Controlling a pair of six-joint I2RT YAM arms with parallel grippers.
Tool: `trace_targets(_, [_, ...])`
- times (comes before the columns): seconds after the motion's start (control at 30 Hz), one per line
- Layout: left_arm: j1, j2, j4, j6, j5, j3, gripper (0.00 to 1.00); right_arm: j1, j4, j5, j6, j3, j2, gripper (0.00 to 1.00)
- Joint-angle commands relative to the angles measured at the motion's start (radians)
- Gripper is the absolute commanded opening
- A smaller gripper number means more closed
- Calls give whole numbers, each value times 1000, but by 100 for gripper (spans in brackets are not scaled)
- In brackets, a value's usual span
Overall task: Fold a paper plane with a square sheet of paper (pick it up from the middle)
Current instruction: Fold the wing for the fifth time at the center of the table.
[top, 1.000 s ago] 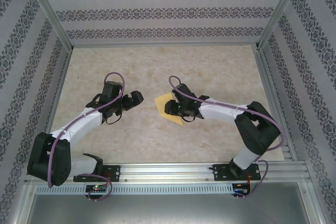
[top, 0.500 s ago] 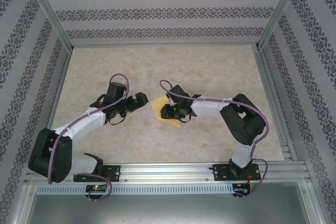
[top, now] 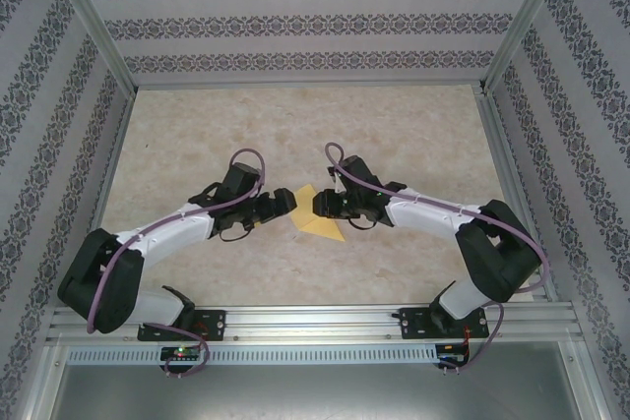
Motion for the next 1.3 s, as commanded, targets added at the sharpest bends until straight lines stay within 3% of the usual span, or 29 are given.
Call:
trace_targets(0.0, [-65, 2, 76, -66, -83, 6, 90, 3, 84, -10, 76, -33, 17, 33])
trace_targets(0.57, [-145, 105, 203, -193, -47, -24, 65, -42, 144, -68, 86, -36, 182, 29])
trace_targets(1.27, [-180, 227, 300, -285, -13, 8, 59, -151, 301, -208, 206, -159, 231, 29])
